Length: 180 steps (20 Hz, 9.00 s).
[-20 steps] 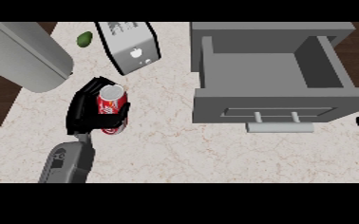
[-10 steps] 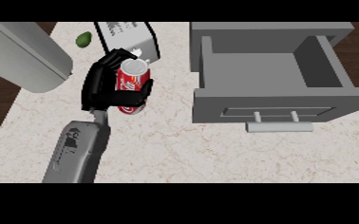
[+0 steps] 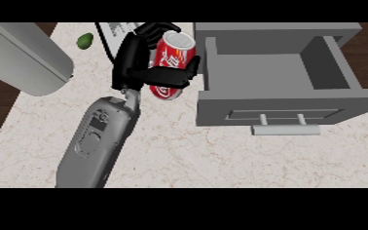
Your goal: Pick up the can, place it into the drawer and close the drawer
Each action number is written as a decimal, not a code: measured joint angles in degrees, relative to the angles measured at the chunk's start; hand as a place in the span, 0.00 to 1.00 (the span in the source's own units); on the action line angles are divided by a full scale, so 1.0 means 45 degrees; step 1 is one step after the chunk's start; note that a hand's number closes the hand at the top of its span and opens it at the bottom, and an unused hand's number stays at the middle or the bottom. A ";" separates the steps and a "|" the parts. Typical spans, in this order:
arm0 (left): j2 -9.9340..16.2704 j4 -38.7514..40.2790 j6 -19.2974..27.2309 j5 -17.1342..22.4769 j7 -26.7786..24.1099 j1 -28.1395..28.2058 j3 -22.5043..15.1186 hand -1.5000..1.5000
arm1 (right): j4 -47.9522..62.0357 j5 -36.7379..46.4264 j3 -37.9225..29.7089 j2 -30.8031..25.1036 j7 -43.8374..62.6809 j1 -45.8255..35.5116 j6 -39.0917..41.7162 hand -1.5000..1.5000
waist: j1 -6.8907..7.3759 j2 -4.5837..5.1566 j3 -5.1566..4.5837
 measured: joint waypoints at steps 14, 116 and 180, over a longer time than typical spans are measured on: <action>-0.0010 0.4093 0.2206 0.0907 0.0904 -0.5828 -0.0563 1.00 | -0.0012 0.0115 0.0115 0.0009 0.0212 -0.0233 -0.0054 0.00 | -0.0168 0.0040 0.0002; 0.1668 0.9909 0.6603 0.7963 -0.2027 -0.9407 -0.5814 0.00 | 0.8164 1.5144 0.4683 -0.1914 -0.1750 -0.6288 -0.5256 0.00 | 0.0474 -0.0104 -0.0067; 0.7035 -0.0136 0.5853 0.6027 0.0088 -0.1262 -0.5528 0.00 | 2.4307 1.3327 -0.2788 -0.1847 -0.6541 -1.8350 -1.0177 0.00 | 0.0886 0.0340 0.0085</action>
